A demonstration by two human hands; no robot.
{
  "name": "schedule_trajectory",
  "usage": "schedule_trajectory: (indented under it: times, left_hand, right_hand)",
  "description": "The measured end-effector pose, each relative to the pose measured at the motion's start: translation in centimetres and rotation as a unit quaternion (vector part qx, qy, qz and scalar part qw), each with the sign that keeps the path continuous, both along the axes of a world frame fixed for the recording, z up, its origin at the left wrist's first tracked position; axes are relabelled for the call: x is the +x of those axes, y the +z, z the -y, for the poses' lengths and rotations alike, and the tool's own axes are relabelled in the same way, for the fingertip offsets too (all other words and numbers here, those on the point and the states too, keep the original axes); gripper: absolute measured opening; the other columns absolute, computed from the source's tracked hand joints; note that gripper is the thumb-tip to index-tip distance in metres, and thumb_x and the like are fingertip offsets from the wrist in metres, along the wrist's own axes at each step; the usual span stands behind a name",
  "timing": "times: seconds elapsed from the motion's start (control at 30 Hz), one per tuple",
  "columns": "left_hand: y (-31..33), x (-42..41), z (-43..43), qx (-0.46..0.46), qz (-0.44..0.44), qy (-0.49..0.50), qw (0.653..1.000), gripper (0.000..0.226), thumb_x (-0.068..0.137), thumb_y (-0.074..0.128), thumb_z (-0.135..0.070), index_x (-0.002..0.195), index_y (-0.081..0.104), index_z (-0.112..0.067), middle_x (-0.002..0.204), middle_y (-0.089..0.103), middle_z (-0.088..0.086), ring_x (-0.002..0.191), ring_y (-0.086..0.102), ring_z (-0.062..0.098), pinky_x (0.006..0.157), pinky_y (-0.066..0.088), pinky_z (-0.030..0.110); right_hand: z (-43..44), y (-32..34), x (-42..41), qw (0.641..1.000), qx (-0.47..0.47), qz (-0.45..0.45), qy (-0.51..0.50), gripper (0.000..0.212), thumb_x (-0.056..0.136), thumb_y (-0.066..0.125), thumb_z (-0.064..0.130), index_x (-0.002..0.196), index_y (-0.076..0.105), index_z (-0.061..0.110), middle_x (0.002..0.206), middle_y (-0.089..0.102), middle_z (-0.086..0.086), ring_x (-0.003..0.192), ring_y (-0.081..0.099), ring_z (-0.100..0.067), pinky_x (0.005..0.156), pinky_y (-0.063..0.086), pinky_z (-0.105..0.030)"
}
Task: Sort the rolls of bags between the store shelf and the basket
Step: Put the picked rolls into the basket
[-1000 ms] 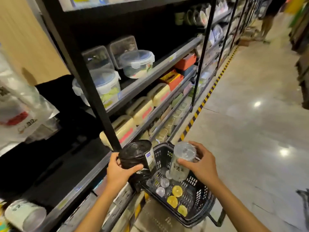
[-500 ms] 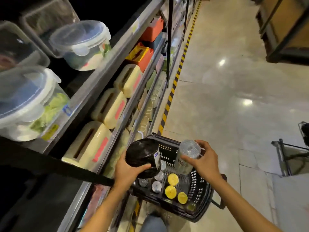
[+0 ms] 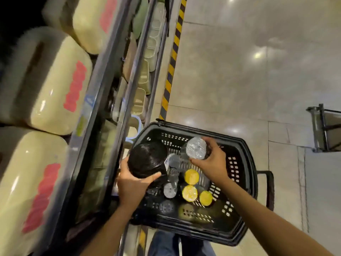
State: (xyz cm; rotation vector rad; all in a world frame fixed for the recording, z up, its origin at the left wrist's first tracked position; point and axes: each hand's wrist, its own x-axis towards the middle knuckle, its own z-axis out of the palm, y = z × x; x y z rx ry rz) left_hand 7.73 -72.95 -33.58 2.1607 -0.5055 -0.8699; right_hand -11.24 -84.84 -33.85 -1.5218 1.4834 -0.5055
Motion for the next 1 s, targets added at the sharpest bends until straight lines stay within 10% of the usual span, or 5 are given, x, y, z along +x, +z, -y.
schedule_trajectory:
  times: [0.13, 0.43, 0.87, 1.0]
  left_hand:
    - [-6.8, -0.5, 0.0, 0.006, -0.011, -0.001, 1.000, 0.092, 0.048, 0.093, -0.014, 0.127, 0.045, -0.013, 0.113, 0.052, -0.003, 0.104, 0.049, 0.008, 0.086, 0.037, 0.016]
    - [-15.3, -1.1, -0.7, 0.064, -0.007, 0.007, 0.998, 0.093, 0.050, 0.092, -0.026, 0.130, 0.045, -0.018, 0.126, 0.057, 0.002, 0.108, 0.049, 0.006, 0.086, 0.039, 0.019]
    - [-17.6, -0.4, -1.8, 0.091, -0.017, 0.033, 0.995, 0.095, 0.052, 0.091, -0.021, 0.133, 0.041, -0.017, 0.132, 0.051, 0.000, 0.118, 0.047, 0.010, 0.093, 0.037, 0.020]
    - [-17.3, -0.6, -1.6, 0.090, -0.027, 0.034, 0.995, 0.093, 0.053, 0.090, -0.018, 0.132, 0.041, -0.016, 0.130, 0.051, 0.000, 0.113, 0.045, 0.006, 0.086, 0.036, 0.014]
  right_hand:
    - [0.8, -8.1, 1.9, 1.000, 0.006, 0.002, -0.016, 0.058, 0.060, 0.087, 0.009, 0.108, 0.055, 0.020, 0.092, 0.056, 0.020, 0.080, 0.055, 0.014, 0.071, 0.037, 0.003]
    - [1.1, -18.5, 3.5, 0.999, 0.002, 0.017, -0.030, 0.062, 0.061, 0.085, 0.004, 0.117, 0.057, 0.005, 0.100, 0.058, 0.013, 0.085, 0.054, 0.018, 0.080, 0.040, -0.001]
    - [2.5, -20.2, 3.5, 1.000, 0.023, -0.008, 0.018, 0.069, 0.059, 0.088, 0.013, 0.120, 0.056, 0.009, 0.111, 0.062, 0.002, 0.103, 0.060, -0.013, 0.096, 0.048, -0.026]
    - [1.9, -19.6, 2.9, 1.000, 0.000, 0.004, 0.018, 0.067, 0.062, 0.085, 0.007, 0.122, 0.055, 0.007, 0.110, 0.058, 0.005, 0.102, 0.058, -0.010, 0.090, 0.045, -0.011]
